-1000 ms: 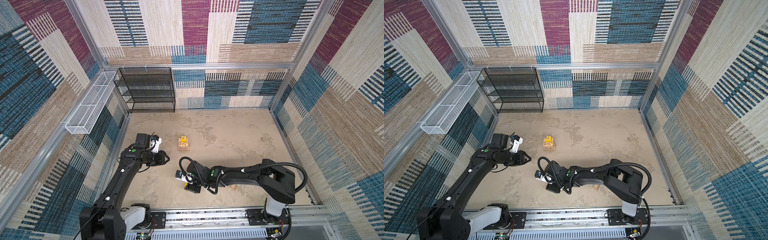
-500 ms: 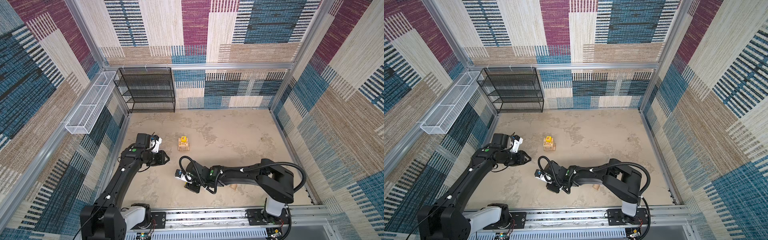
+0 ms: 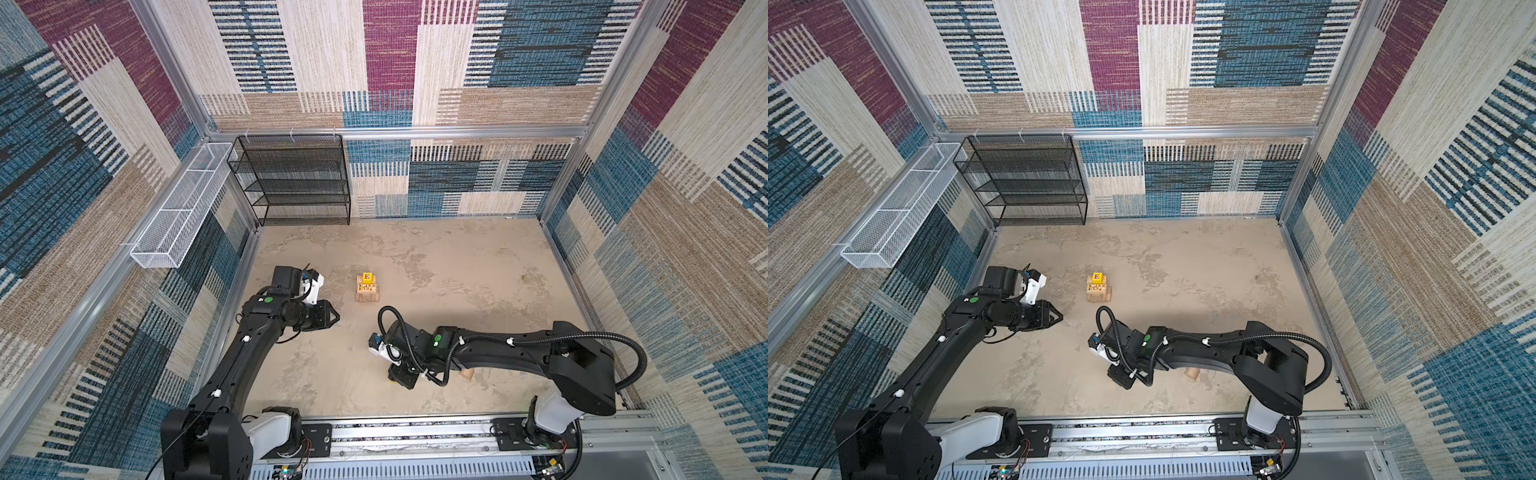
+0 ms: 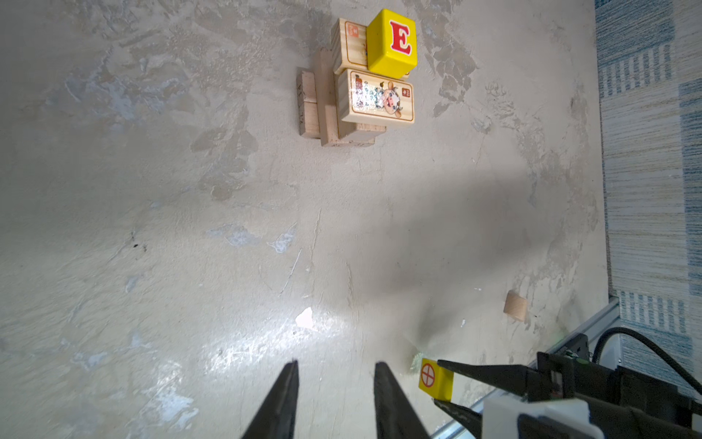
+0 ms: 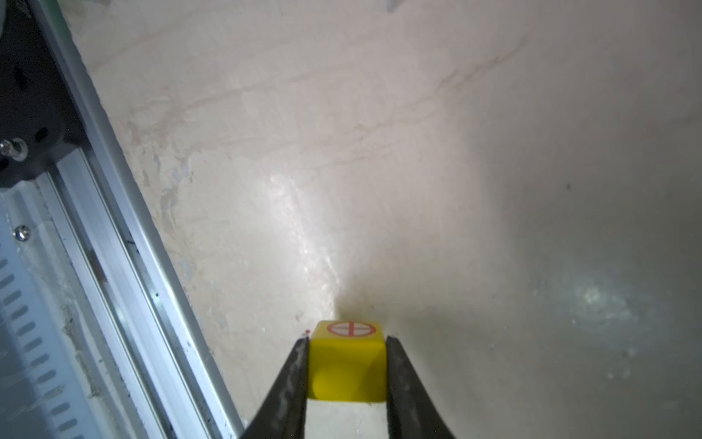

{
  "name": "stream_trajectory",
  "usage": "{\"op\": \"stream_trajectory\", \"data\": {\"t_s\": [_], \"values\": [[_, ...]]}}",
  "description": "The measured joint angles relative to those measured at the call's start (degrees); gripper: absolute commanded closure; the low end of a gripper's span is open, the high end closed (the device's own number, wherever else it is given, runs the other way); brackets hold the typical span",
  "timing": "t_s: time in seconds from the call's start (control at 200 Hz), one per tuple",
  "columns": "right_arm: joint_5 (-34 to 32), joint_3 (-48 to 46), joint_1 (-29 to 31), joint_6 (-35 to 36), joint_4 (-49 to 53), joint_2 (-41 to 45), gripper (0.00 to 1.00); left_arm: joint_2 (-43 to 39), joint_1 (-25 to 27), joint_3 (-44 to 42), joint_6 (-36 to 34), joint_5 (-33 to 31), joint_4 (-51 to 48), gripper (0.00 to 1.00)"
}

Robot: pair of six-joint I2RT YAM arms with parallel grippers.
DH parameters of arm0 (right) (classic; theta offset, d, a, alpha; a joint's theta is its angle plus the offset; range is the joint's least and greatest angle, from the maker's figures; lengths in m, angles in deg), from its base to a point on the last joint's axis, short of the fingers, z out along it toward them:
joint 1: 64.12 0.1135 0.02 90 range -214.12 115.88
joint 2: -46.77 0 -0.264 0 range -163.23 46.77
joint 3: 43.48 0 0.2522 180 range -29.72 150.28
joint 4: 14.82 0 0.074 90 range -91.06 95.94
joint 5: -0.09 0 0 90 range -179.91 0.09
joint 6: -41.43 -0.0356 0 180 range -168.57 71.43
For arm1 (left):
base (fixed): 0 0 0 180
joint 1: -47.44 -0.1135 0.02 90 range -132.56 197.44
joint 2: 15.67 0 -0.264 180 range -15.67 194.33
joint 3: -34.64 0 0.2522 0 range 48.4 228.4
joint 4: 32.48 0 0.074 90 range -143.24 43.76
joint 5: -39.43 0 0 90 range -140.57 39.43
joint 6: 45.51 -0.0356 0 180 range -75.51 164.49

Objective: Build the wood block tower

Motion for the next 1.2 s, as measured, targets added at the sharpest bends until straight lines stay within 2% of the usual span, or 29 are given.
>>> {"op": "stream_trajectory", "data": {"t_s": [0.215,0.311,0.376,0.431,0.671,0.791,0.962,1.202], "values": [[3.21,2.99,-2.25,-3.72,8.79,-2.45,0.71,0.22,0.00,0.20,-0.04,0.28,0.07,0.63],[5.11,6.49,-3.80,-4.98,10.01,-6.19,0.60,0.20,0.00,0.35,-0.17,0.28,0.13,0.63],[4.02,8.87,-4.15,-5.44,10.14,-9.27,0.49,0.00,0.00,0.35,-0.20,0.24,0.07,0.62],[4.26,10.84,-4.48,-5.81,11.10,-11.61,0.44,-0.50,0.00,0.35,-0.26,0.11,0.04,0.62],[2.99,16.83,-4.76,-6.56,10.99,-14.88,0.40,-2.71,0.00,0.33,-0.42,-0.17,0.02,0.62],[3.06,15.58,-4.72,-6.56,10.38,-12.48,0.40,-2.97,-0.02,0.33,-0.42,-0.44,0.02,0.62],[2.82,9.84,-4.70,-6.64,8.24,-3.91,0.40,-3.28,-0.02,0.35,-0.42,-1.03,0.02,0.62],[-3.58,-0.20,-4.55,-12.28,4.02,8.17,0.46,-7.43,2.08,2.47,-0.39,-5.18,-1.68,0.64]]}}
